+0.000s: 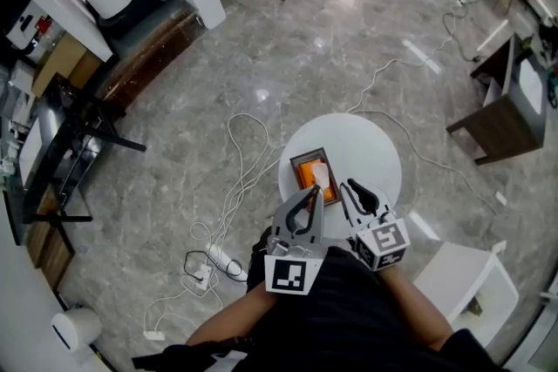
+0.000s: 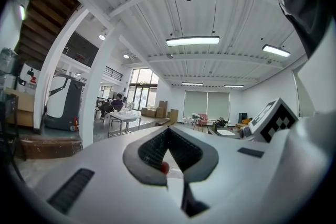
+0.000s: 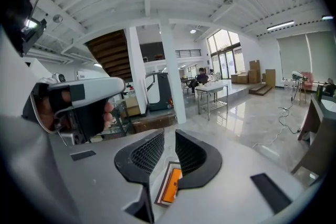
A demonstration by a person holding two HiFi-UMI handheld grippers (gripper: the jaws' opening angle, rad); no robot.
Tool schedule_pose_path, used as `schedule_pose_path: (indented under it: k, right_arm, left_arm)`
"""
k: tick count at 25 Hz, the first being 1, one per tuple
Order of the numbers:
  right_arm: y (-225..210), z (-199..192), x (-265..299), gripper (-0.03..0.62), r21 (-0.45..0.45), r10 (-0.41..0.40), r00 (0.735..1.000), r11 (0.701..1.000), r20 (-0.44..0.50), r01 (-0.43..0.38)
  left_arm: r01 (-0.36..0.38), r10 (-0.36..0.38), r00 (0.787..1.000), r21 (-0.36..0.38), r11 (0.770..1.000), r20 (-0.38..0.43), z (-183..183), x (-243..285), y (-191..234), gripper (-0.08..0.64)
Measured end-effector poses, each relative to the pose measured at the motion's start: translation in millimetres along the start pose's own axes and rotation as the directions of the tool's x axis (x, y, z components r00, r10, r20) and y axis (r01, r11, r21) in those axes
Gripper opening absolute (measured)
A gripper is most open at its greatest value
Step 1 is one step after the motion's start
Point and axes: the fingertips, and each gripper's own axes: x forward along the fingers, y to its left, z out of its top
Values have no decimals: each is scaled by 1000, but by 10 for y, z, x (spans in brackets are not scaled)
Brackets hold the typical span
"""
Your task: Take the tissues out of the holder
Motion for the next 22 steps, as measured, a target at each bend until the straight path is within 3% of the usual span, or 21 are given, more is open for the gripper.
schedule_pose_path:
  k: [4,9,13,22]
  right_arm:
    - [-28,-170,155,85,20,-9,998,1000,-67,10]
    - [92,-472,428,118,51,45,983,998,-180,-36]
    - [87,-675,577,135,47,23,966,999,-259,-11]
    - [-143,-1367,874,150,64,-41,879,995,-475,81]
  left_arm:
    - [0,0,1000,-7,1000,15,17,-25,74,-2]
    - [-9,9,1000,-11,1000,13,56,-81,242,0]
    - [-3,3,999,-4,1000,32,155,-65,365,-1]
    - [-22,23,1000,-63,998,16,176,-86,666,0]
